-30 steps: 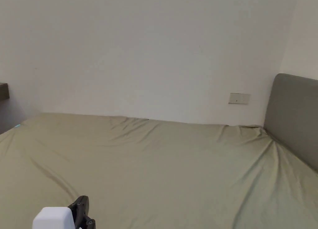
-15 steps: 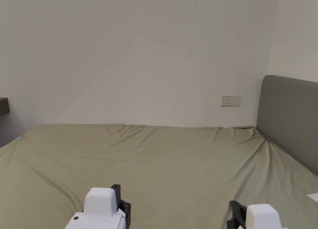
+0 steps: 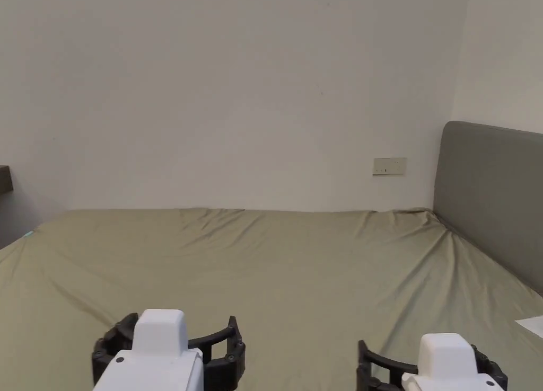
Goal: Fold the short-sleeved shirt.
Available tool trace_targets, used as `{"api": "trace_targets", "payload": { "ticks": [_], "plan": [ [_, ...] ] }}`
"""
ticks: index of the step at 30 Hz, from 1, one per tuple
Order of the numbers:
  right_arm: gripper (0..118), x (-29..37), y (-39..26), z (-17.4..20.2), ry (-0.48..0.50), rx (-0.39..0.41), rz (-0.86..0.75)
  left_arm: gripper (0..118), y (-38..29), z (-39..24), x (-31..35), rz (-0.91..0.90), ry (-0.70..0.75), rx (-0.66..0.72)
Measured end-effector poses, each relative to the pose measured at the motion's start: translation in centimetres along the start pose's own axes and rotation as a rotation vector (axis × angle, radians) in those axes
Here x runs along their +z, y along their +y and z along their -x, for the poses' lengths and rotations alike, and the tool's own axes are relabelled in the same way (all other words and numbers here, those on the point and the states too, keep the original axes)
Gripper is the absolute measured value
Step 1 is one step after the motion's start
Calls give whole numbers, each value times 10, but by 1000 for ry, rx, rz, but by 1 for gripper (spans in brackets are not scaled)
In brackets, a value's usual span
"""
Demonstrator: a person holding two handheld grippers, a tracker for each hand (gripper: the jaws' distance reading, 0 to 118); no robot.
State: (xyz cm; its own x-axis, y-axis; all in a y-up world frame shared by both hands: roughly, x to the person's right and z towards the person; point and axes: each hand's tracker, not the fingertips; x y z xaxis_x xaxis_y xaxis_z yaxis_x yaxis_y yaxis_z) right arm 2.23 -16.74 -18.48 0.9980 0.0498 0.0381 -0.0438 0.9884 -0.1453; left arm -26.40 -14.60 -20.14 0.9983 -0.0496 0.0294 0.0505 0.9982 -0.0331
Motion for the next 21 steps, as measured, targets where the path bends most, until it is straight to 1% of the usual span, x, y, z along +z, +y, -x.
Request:
{"api": "trace_targets", "payload": {
  "ticks": [1, 3, 5, 6, 7, 9, 12, 13, 16, 19, 20, 21],
  "plan": [
    [118, 0, 0, 1, -3, 4, 1, 118, -1, -1, 1, -11, 3, -14],
    [118, -2, 2, 5, -39, 30, 10, 118, -1, -3, 1, -14, 25, -19],
    [118, -4, 2, 4, -43, 26, 18, 118, -1, -1, 1, -18, 26, -13],
    [118, -4, 2, 3, -50, 5, 20, 118, -1, 0, -1, -16, 26, -12],
    [118, -4, 0, 2, -59, -45, 20, 118, 0, 1, -2, -15, 30, -11],
    [118, -7, -1, -1, -9, -84, 42, 118, 0, 4, -2, -17, 30, -1],
    [118, -8, 0, 4, 21, -78, 57, 118, 1, 8, -3, -21, 32, 10],
    [118, -8, -2, 6, 56, -111, 34, 118, 2, 10, -3, -22, 33, 13],
    [118, -5, -7, 10, 164, -124, 20, 118, 8, 14, -1, -38, 14, 29],
    [118, -6, -9, 17, 185, -138, 45, 118, 12, 16, 1, -58, 1, 13],
    [118, -6, -9, 17, 231, -175, 63, 118, 13, 17, 2, -68, 0, 10],
    [118, -7, -8, 16, 296, -228, 98, 118, 13, 19, 4, -74, -4, 11]
  ]
}}
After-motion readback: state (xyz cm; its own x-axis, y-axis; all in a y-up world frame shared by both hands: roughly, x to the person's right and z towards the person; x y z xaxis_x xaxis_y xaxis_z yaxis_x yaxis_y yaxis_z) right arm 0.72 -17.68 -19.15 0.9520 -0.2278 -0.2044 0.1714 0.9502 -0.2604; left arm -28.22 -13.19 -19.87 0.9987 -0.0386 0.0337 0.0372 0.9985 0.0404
